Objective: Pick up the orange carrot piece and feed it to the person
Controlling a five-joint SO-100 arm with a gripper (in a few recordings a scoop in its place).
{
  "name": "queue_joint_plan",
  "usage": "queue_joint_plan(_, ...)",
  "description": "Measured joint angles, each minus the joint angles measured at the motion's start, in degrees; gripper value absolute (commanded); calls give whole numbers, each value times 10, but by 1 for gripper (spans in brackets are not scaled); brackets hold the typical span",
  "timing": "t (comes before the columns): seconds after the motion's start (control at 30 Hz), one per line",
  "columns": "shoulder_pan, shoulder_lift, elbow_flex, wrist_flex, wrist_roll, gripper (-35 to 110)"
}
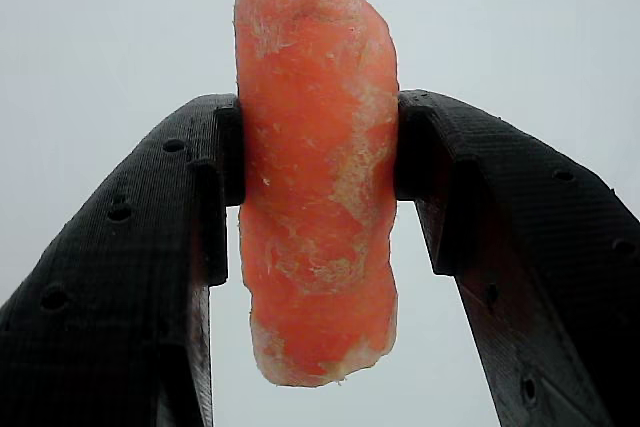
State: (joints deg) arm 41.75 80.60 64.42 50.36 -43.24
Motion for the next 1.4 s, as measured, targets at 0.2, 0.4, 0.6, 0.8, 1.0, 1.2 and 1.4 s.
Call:
queue_joint_plan(0.2,-53,0,-91,0,-5,-3)
queue_joint_plan(0.4,-108,-47,-204,0,-25,-3)
queue_joint_plan(0.6,-149,-116,-314,0,-134,-3)
queue_joint_plan(0.8,-186,-203,-420,0,-234,-3)
queue_joint_plan(1.0,-221,-290,-553,0,-274,-3)
queue_joint_plan(1.2,-260,-360,-668,-25,-308,-3)
queue_joint_plan(1.4,-274,-412,-714,-164,-344,-3)
